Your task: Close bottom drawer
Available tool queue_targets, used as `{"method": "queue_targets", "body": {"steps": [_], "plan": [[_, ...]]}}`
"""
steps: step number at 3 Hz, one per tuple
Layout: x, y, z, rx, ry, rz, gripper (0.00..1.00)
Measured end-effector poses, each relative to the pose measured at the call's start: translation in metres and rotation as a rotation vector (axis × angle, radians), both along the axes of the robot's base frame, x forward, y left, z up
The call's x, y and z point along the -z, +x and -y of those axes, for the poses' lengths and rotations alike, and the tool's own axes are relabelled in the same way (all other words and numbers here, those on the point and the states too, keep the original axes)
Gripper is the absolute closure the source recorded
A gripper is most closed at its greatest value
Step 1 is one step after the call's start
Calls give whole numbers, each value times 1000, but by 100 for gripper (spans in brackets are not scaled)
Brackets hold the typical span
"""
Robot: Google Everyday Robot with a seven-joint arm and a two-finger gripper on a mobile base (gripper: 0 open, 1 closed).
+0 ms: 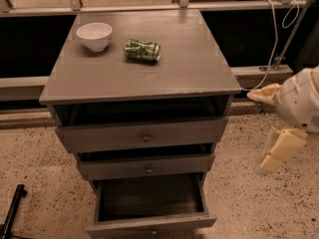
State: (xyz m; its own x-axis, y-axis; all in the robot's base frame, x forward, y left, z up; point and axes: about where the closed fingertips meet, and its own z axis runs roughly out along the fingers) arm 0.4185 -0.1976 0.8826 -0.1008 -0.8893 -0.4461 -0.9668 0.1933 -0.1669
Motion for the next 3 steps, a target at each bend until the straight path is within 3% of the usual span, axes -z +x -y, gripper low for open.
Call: {"method": "queue_targets", "body": {"steps": [1, 2, 3], "plan": [[91, -9, -17, -16, 226, -26, 0], [175, -18, -59, 49, 590, 30, 0], [191, -19, -45, 131, 810, 151, 0]]}}
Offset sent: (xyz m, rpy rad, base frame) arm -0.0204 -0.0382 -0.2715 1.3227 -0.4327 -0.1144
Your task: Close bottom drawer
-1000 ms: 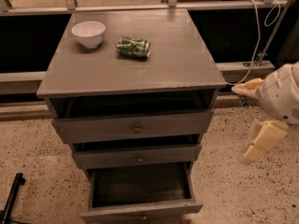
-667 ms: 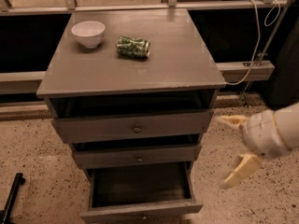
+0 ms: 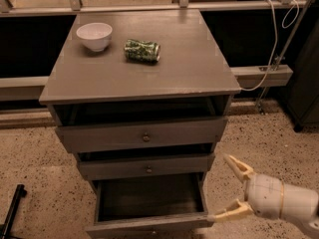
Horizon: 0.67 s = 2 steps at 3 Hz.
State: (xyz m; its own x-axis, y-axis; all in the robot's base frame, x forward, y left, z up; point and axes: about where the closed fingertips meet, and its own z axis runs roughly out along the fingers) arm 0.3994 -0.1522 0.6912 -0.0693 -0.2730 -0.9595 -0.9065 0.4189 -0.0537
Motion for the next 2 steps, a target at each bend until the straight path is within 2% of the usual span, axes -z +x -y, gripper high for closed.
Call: {"method": "queue_targets", "body": {"steps": [1, 2], "plan": [[30, -5, 10, 17, 13, 20, 0], [39, 1, 9, 19, -45, 5, 0]]}}
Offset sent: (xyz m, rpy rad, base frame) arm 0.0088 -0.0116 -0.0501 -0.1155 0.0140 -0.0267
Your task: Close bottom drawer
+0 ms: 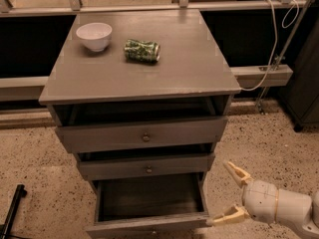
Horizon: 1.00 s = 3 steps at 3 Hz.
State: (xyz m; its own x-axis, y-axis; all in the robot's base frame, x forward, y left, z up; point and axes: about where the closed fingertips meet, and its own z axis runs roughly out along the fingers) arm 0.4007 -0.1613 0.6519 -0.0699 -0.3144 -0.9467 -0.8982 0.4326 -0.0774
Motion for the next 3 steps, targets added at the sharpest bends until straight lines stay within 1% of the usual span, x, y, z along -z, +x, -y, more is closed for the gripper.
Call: {"method": "queue_targets", "body": {"steps": [1, 2, 3], "plan": [[107, 24, 6, -60, -202, 60, 0], [208, 26, 24, -136, -374, 71, 0], [208, 26, 24, -136, -374, 70, 0]]}}
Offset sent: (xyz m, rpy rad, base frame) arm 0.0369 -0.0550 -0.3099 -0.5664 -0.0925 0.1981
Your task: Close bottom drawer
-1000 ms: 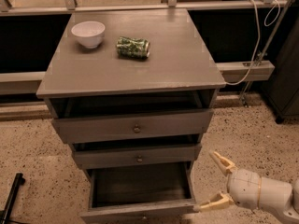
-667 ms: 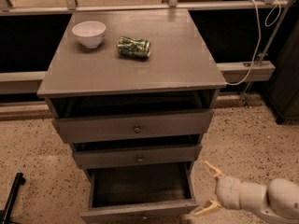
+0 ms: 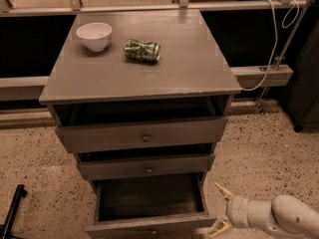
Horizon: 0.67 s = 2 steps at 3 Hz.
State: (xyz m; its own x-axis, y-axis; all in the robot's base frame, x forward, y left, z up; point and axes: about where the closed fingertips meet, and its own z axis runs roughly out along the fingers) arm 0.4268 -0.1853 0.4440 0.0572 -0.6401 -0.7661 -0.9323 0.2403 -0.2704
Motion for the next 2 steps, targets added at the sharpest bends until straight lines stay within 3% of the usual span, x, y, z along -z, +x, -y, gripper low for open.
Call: {"method": "queue_targets", "body": {"steps": [2], "plan": [[117, -9, -29, -187, 0, -93, 50]]}}
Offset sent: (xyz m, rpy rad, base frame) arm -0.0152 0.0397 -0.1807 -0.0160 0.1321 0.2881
